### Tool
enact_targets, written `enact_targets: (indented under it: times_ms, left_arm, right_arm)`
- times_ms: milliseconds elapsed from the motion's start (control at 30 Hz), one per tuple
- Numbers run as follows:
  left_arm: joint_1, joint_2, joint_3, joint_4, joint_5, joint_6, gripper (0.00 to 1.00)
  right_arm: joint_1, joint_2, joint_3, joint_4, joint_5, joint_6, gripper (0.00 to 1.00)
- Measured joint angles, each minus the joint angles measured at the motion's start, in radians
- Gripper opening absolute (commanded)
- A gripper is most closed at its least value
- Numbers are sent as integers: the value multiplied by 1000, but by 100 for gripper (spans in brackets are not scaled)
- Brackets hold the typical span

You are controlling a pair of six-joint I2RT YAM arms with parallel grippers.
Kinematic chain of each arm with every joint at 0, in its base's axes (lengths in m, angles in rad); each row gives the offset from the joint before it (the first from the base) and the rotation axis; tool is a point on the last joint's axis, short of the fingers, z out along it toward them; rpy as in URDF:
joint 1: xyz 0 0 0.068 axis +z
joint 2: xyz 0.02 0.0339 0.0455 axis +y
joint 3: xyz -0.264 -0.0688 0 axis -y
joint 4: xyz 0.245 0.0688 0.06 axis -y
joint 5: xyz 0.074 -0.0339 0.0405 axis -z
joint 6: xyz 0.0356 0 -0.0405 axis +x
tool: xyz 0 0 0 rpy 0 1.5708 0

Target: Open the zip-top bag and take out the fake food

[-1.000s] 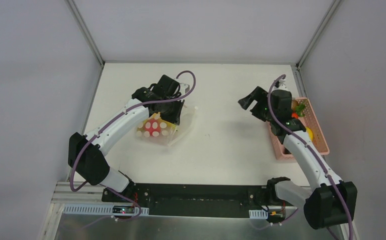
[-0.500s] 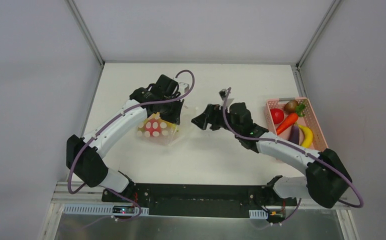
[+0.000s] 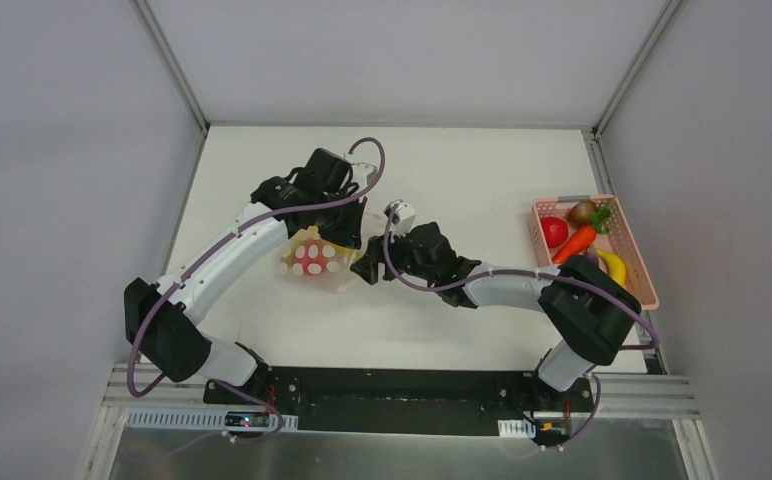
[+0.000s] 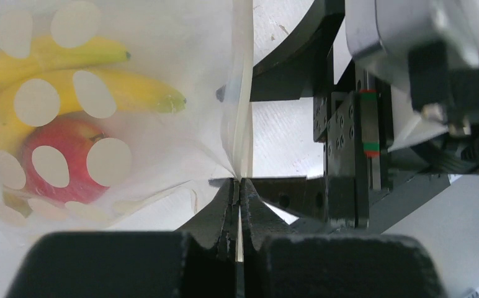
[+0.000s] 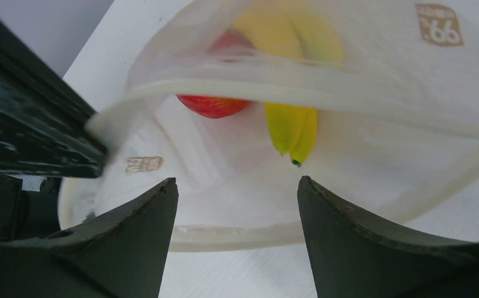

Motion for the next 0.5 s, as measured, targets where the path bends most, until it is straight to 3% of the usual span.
enact_targets:
  times_ms: [500]
  left_arm:
    - [1, 0, 0, 8, 54, -7, 0]
  right_arm:
    - [52, -2, 25, 50, 145, -186, 68]
